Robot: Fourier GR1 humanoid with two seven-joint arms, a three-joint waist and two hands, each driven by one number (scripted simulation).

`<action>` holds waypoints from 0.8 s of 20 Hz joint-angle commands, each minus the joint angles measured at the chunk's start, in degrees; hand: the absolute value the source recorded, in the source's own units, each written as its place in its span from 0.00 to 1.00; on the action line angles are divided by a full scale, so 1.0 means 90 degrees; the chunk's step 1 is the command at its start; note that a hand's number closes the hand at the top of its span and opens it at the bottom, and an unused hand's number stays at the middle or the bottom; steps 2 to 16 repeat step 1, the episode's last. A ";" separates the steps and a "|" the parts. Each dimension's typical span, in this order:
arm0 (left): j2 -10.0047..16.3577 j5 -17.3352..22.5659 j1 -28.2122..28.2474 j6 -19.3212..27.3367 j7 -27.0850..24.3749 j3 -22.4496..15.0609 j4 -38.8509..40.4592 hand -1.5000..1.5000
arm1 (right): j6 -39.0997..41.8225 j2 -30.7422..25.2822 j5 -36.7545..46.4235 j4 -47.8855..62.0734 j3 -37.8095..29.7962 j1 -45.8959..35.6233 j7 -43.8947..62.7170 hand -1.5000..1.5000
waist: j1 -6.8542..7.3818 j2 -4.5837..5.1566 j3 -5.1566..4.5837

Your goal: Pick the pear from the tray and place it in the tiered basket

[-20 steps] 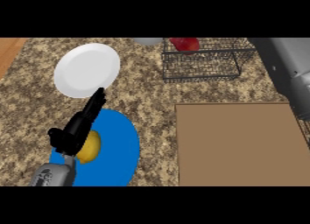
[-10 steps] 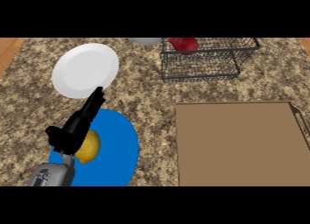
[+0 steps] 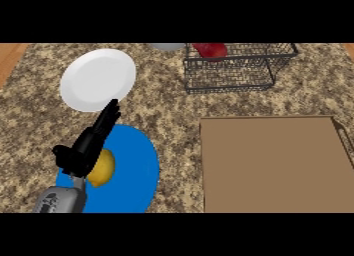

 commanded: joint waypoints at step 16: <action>0.0029 0.0060 0.0250 -0.0100 0.0007 -0.0015 -0.0064 0.50 | 0.1054 -0.0999 -0.0158 0.0196 -0.0207 0.0555 -0.0225 0.00 | 0.0019 0.0005 0.0001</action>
